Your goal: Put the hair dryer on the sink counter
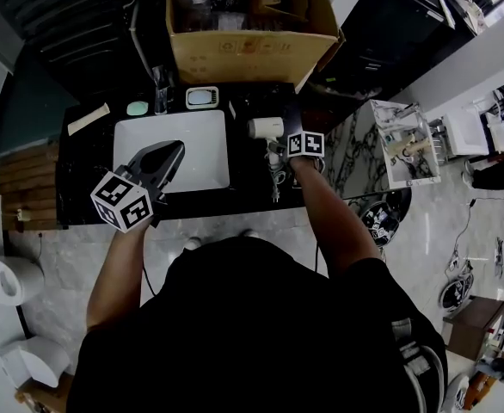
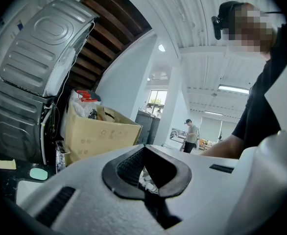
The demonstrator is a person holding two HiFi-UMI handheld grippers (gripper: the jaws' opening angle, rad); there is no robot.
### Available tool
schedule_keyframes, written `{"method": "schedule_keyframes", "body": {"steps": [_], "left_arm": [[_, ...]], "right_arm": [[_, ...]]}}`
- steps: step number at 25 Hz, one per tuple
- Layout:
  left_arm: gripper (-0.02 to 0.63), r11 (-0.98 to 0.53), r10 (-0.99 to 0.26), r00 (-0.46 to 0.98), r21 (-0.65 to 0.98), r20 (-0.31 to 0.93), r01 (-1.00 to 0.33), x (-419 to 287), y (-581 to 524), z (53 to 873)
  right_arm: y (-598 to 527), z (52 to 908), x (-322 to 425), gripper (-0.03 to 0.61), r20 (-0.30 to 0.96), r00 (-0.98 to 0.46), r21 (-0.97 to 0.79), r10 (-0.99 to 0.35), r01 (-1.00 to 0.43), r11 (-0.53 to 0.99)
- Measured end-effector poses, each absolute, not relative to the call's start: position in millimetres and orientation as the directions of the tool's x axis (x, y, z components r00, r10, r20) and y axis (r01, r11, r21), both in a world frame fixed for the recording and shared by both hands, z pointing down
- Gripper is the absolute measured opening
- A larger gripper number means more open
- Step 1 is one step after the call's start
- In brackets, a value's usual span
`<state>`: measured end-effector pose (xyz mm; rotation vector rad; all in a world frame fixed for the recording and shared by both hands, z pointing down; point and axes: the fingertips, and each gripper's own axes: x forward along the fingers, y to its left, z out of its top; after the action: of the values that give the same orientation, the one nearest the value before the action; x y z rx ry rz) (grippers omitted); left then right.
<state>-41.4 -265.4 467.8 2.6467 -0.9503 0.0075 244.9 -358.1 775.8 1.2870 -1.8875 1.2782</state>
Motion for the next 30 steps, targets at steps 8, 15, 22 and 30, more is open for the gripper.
{"method": "schedule_keyframes", "body": {"steps": [8, 15, 22, 30], "left_arm": [[0.015, -0.746, -0.599, 0.794, 0.292, 0.101, -0.599, -40, -254, 462], [0.015, -0.772, -0.568, 0.818, 0.284, 0.093, -0.569, -41, -247, 456], [0.015, -0.804, -0.530, 0.845, 0.271, 0.073, -0.529, -39, -239, 447], [0.015, -0.822, -0.507, 0.859, 0.263, 0.068, -0.505, -38, -234, 444]], "right_arm": [[-351, 750, 257, 0.319, 0.783, -0.390, -0.400, -0.484, -0.912, 0.087], [-354, 707, 277, 0.321, 0.711, -0.327, -0.385, -0.623, -0.922, 0.043], [-346, 658, 276, 0.321, 0.611, -0.347, -0.414, -0.711, -0.906, 0.087], [-329, 601, 270, 0.321, 0.505, -0.357, -0.377, -0.785, -0.910, 0.171]]}}
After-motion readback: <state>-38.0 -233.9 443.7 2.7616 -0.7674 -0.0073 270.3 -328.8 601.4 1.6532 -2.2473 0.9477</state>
